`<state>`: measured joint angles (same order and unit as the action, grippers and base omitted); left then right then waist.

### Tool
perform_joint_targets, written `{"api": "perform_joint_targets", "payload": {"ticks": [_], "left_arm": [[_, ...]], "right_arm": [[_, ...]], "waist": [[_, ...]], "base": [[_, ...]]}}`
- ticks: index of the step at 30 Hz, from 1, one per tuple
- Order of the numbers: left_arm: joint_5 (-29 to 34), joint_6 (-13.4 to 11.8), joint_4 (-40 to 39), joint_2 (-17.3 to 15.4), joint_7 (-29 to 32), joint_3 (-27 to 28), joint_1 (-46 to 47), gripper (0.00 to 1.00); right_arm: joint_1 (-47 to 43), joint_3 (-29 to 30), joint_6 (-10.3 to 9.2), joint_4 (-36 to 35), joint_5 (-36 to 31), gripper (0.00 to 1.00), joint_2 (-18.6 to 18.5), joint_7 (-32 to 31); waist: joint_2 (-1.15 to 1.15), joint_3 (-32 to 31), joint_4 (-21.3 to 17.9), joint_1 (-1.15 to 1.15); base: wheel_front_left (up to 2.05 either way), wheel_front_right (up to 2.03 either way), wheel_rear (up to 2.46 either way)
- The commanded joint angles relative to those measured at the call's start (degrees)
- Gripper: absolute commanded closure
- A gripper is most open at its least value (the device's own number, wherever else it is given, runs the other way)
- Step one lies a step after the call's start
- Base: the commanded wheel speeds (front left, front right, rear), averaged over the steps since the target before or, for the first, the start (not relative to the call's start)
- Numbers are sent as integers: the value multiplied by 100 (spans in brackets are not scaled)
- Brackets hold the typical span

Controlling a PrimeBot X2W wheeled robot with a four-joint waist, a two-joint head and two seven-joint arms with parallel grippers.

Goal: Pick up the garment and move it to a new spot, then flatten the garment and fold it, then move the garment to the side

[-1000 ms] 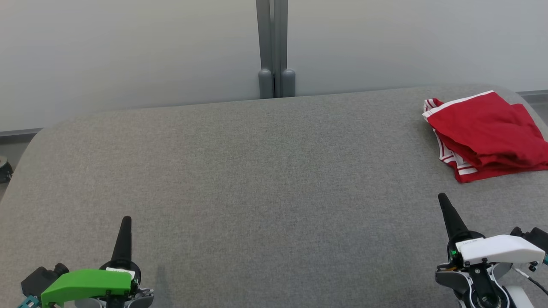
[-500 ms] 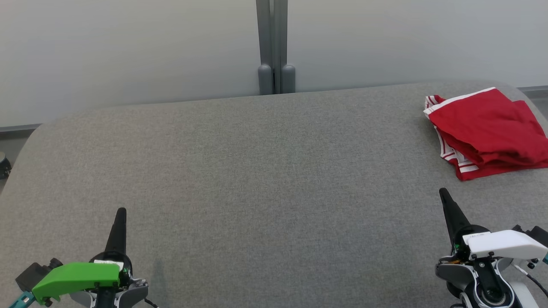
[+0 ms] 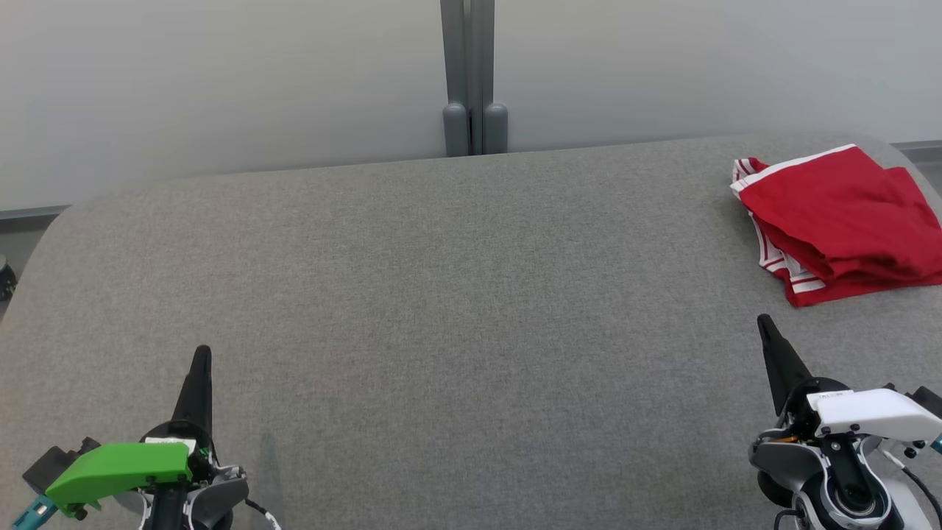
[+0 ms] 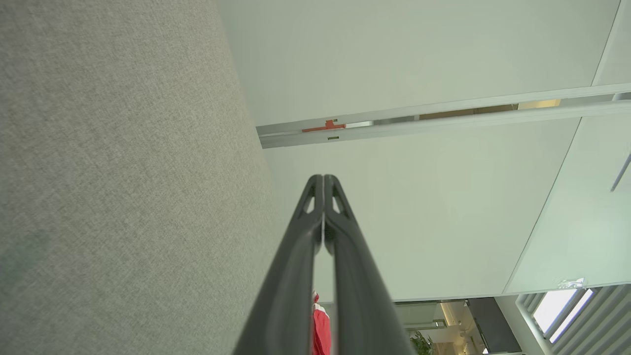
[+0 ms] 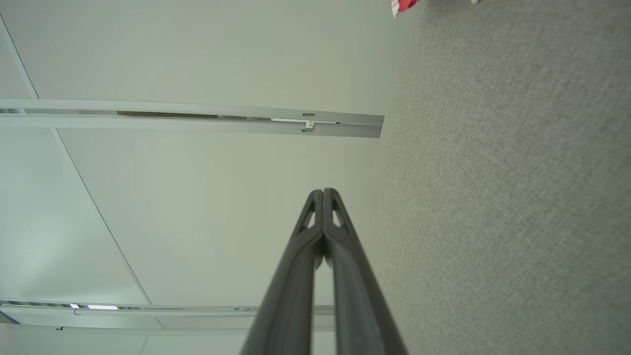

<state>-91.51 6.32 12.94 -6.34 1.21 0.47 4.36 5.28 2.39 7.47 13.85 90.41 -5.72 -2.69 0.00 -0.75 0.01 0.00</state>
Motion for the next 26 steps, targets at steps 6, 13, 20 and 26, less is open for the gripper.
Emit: {"api": "perform_joint_targets", "payload": {"ticks": [6, 13, 20, 26], "left_arm": [[-333, 65, 27, -62, 74, 72, 199, 100], [-559, 90, 64, -68, 130, 107, 255, 100], [-528, 86, 62, -56, 132, 113, 237, 100], [-517, 84, 62, -47, 142, 121, 237, 100]], "right_arm": [[133, 58, 3, 30, 302, 100, 27, -79], [169, 95, 3, 54, 517, 100, 36, -136], [168, 94, 3, 52, 496, 100, 35, -131], [168, 97, 3, 52, 493, 100, 37, -132]], "waist": [[0, 36, 0, 0], [0, 72, -1, 0], [0, 72, -1, 0], [0, 72, -1, 0]], "base": [[0, 0, 0], [0, 0, 0], [0, 0, 0], [0, 0, 0]]}}
